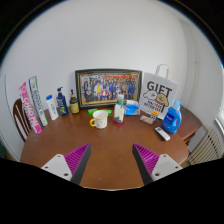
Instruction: Pour water
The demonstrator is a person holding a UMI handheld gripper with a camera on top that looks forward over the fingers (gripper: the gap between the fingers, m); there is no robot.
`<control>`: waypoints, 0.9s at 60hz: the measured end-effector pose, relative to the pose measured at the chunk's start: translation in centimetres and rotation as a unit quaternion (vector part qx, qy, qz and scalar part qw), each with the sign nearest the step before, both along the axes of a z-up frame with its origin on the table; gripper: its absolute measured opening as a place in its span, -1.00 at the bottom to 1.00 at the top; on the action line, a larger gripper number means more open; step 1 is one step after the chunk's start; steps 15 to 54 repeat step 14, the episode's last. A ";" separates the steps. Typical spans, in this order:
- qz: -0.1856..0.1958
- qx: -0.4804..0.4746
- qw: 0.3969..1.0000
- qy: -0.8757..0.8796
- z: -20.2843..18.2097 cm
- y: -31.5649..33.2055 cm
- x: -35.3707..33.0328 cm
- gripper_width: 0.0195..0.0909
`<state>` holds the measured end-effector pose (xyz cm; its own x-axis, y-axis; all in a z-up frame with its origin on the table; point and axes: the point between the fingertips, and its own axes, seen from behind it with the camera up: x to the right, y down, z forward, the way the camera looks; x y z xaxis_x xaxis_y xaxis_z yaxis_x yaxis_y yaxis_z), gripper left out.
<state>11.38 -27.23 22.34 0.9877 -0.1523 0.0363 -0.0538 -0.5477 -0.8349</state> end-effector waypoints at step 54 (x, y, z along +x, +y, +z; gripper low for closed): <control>0.001 0.001 1.000 -0.025 0.4 -1.2 0.3 0.86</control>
